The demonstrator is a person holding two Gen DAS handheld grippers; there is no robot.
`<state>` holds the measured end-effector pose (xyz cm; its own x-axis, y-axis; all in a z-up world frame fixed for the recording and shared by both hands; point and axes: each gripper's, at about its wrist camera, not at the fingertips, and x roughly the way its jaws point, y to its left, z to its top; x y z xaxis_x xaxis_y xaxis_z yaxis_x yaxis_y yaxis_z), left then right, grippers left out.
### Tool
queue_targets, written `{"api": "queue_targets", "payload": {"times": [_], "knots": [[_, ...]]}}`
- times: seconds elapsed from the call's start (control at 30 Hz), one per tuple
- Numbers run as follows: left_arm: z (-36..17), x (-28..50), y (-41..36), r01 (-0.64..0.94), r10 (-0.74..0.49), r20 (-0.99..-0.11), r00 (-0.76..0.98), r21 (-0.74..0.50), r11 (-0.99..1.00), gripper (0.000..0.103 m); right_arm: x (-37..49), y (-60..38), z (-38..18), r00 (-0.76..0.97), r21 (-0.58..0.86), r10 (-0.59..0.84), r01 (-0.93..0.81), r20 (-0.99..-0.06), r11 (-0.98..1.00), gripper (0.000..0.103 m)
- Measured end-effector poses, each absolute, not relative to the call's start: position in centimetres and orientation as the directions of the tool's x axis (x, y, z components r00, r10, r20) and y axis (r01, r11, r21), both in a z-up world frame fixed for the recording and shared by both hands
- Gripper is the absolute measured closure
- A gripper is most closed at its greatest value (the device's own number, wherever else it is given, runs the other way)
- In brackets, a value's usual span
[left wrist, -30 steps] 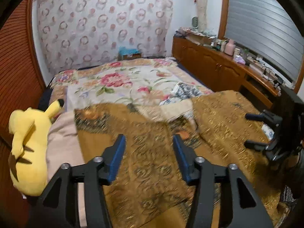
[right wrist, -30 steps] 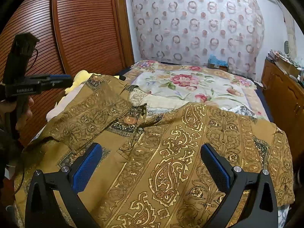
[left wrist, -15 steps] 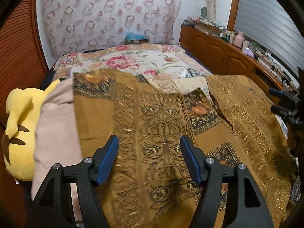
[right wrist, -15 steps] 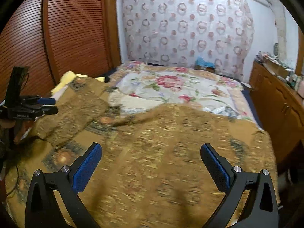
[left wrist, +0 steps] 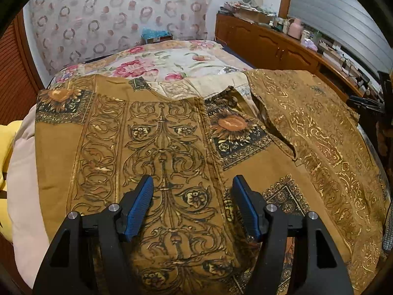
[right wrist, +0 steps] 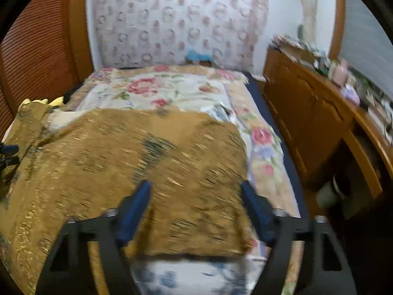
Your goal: Fold small clothes
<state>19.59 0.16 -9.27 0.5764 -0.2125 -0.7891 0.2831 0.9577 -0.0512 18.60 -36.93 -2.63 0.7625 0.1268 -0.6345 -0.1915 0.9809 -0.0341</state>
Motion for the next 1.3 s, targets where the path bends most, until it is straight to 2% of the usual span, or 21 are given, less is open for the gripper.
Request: {"api": "queue_targets", "payload": {"times": [0.1,0.37,0.43,0.63,0.77,0.8,0.9,1.1,1.3], "knots": [[-9.4,20.0,-0.2,0.279,-0.198,-0.792,0.577,-0.037,0.960,0.035,19.1,-38.6,-3.3,0.738,0.026,0.152,-0.179,-0.657,0.984,0.039],[-9.8,20.4,-0.8,0.278,-0.175,-0.779,0.602,-0.001,0.961,0.035,20.5,-39.7,-3.3,0.707,0.059,0.156,-0.160,-0.690,0.985,0.039],[-9.9,20.5,-0.9,0.291,-0.190,-0.776,0.601,-0.009,0.957,0.027,20.6,-39.4,-3.1,0.698,0.064,0.159,-0.161,-0.698,0.985,0.040],[-10.0,20.7,-1.5,0.311,-0.197,-0.784,0.589,-0.005,0.950,0.018,19.4,-39.5,-2.3,0.706,0.056,0.154,-0.160,-0.692,0.986,0.060],[-9.9,20.8,-1.6,0.311,-0.195,-0.784,0.589,-0.003,0.950,0.018,19.1,-38.6,-2.5,0.718,-0.010,0.107,-0.157,-0.688,0.988,0.072],[-9.9,20.8,-1.6,0.311,-0.195,-0.784,0.590,-0.002,0.950,0.018,18.9,-38.4,-2.4,0.718,-0.037,0.092,-0.162,-0.690,0.986,0.080],[-9.9,20.8,-1.6,0.311,-0.195,-0.784,0.589,-0.003,0.950,0.018,18.8,-37.5,-2.4,0.708,-0.068,0.092,-0.195,-0.700,0.978,0.093],[-9.9,20.8,-1.6,0.311,-0.195,-0.784,0.589,-0.003,0.950,0.018,18.4,-36.9,-0.8,0.741,-0.100,0.091,-0.210,-0.666,0.973,0.097],[-9.9,20.8,-1.6,0.311,-0.195,-0.784,0.589,-0.003,0.950,0.018,17.4,-33.4,2.4,0.782,-0.096,0.195,-0.309,-0.592,0.946,0.097]]}}
